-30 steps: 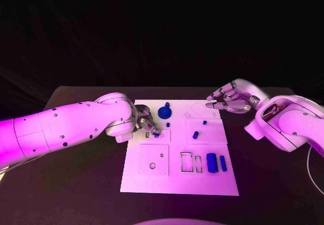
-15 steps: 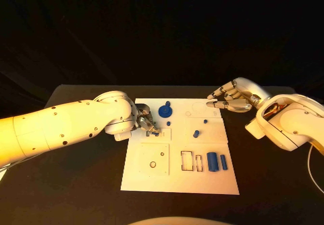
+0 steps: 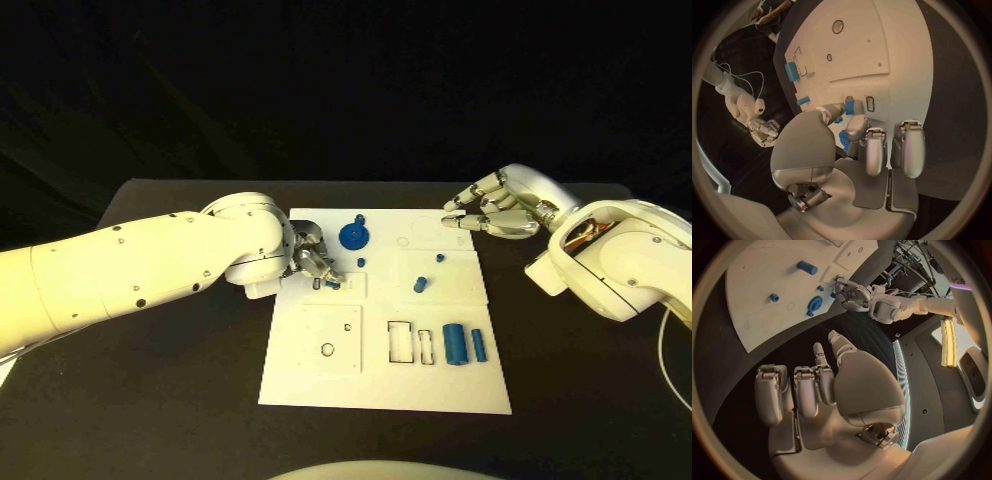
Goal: Assemble the parts on the task board
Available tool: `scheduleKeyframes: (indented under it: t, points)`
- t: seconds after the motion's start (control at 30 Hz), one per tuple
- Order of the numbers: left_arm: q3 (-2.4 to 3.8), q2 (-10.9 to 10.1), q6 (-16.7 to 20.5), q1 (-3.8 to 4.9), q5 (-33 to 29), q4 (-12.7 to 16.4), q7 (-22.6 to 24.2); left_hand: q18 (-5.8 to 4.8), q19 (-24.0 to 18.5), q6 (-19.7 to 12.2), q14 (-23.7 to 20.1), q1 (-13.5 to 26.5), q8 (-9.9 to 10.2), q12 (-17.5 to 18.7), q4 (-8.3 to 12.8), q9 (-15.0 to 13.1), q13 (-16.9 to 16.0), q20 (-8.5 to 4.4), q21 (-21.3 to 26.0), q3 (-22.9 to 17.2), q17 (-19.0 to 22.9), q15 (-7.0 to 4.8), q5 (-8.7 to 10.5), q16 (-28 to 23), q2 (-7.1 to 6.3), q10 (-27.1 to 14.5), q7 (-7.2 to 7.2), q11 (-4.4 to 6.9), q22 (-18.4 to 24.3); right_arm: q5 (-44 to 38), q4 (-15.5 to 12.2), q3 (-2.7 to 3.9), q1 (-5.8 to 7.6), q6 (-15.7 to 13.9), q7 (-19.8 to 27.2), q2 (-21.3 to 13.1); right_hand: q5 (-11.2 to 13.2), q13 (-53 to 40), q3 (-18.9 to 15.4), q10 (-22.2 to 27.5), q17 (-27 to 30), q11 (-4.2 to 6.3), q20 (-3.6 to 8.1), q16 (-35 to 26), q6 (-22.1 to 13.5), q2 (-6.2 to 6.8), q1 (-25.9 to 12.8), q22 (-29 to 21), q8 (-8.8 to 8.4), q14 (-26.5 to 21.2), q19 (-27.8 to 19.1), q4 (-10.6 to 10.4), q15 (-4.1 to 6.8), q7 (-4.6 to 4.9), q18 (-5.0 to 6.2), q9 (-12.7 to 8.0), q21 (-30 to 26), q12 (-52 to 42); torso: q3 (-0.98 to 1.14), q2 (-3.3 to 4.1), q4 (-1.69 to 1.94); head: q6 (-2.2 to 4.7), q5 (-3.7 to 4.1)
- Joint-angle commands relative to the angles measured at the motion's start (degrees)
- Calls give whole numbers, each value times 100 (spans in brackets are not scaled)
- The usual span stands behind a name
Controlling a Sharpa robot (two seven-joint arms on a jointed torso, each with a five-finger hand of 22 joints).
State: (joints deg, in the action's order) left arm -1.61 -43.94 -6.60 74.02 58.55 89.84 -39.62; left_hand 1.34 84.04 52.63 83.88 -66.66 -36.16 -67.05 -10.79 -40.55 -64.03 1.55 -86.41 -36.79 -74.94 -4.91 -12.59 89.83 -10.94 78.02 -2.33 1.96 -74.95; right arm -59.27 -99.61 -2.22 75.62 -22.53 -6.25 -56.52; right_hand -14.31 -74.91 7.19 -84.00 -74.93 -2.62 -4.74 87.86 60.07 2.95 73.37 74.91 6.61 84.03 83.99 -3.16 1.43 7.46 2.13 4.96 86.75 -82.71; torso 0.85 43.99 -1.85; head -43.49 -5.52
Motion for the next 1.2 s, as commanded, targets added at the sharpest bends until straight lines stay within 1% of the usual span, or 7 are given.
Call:
scheduleKeyframes:
  t: [0.03,0.47,0.8,0.93,1.03,1.1,1.2]
  points:
    - [-18,5,-192,-20,69,-3,-455,0,341,91,612,41,-34,-47,875,12,-30,-33,8,-840,-1506,-18,-23,17,68,52,38,13,-1018,-52,-8,1,-1,70,44,2,-36,-1113,4,-252,-1088,4,16,-17,-37,-49,29,714,-36,501,177,1,10,2,-34,-3,-29,26,4,-1,-5,-10,-5]
    - [-19,17,-241,-20,69,-4,-450,-6,353,181,612,149,-44,-119,897,43,-104,-46,-6,-823,-1506,-35,-23,17,102,133,77,41,-1041,-52,-5,1,-1,101,35,-5,-93,-1114,5,-251,-1086,3,13,-19,-37,-53,44,713,-35,501,177,2,9,3,-33,-2,-30,26,1,-1,-2,-27,-4]
    - [-19,59,-285,-20,53,-19,-463,-16,374,292,612,316,-27,-189,884,101,-186,-60,-31,-775,-1506,-52,-18,17,165,214,113,65,-1079,-52,-9,1,-1,99,40,-2,-116,-1108,4,-246,-1081,2,13,-22,-37,-52,46,705,-35,500,173,0,8,5,-31,-1,-34,36,4,-4,-3,-42,-5]
    - [-19,79,-347,-20,51,-43,-497,-20,381,365,612,468,-1,-217,821,151,-223,-67,-40,-668,-1506,-61,-8,17,216,252,135,80,-1094,-52,-15,1,-1,99,40,-2,-121,-1106,2,-244,-1080,1,13,-22,-37,-52,44,703,-35,499,172,-2,8,5,-31,-1,-35,40,7,-2,-5,-47,-10]
    - [-18,97,-415,-19,51,-79,-522,-18,377,439,612,751,36,-230,632,210,-249,-71,-32,-393,-1506,-63,21,17,244,268,145,86,-1087,-52,-24,1,-1,86,49,-3,-127,-1106,-1,-244,-1081,0,12,-22,-38,-50,39,701,-35,500,171,-6,8,6,-30,-1,-36,41,8,0,-8,-48,-9]
    - [-18,109,-439,-19,51,-103,-531,-17,377,462,612,845,66,-222,555,246,-249,-76,-30,-275,-1506,-72,13,17,311,264,153,92,-1086,-52,-30,1,-1,69,60,-3,-127,-1106,-1,-244,-1081,0,12,-22,-38,-50,39,701,-35,500,171,-6,8,6,-30,-1,-36,41,8,-1,-9,-50,-11]
    - [-18,130,-465,-19,51,-134,-540,-17,376,475,612,887,87,-215,529,271,-248,-80,-27,-206,-1506,-76,11,17,344,259,155,94,-1085,-52,-37,1,0,61,65,-2,-137,-1109,-2,-247,-1079,0,12,-24,-36,-55,35,700,-34,499,170,-12,7,7,-30,0,-36,34,10,-3,-12,-48,-13]
